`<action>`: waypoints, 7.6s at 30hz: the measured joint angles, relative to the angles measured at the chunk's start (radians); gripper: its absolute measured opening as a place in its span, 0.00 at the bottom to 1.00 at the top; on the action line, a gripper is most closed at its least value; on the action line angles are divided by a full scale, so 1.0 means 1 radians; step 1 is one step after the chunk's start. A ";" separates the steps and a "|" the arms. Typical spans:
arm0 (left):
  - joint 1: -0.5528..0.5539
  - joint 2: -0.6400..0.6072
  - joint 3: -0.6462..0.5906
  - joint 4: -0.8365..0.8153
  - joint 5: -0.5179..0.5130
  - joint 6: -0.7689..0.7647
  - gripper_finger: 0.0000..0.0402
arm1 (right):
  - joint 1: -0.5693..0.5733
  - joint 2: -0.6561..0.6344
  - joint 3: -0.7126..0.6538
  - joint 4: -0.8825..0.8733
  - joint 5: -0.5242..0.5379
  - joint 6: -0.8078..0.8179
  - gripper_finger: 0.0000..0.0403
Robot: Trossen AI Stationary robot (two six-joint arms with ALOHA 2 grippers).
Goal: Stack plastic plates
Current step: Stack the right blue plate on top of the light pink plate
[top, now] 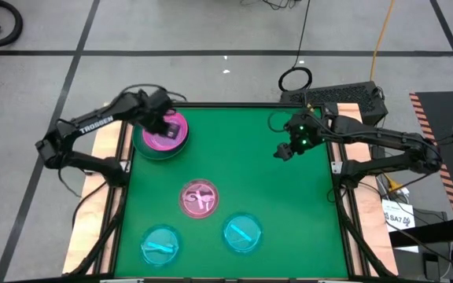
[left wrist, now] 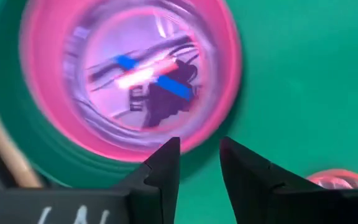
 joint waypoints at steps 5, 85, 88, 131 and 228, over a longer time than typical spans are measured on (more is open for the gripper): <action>-0.220 0.000 0.000 0.023 -0.002 -0.126 0.30 | 0.055 0.013 0.000 -0.010 0.007 0.112 0.64; -0.776 0.000 0.000 0.338 -0.298 -0.590 0.30 | 0.476 0.605 0.000 0.488 -0.093 0.102 0.01; -0.776 0.000 0.000 0.339 -0.302 -0.635 0.30 | 0.427 0.548 0.000 0.451 -0.062 0.080 0.00; -0.623 0.240 0.001 0.873 -0.197 -0.702 0.66 | 0.000 0.237 -0.001 0.226 0.030 0.016 0.00; 0.321 -0.042 0.000 -0.128 -0.009 -0.058 0.04 | -0.060 0.172 -0.001 -0.022 0.057 -0.104 0.58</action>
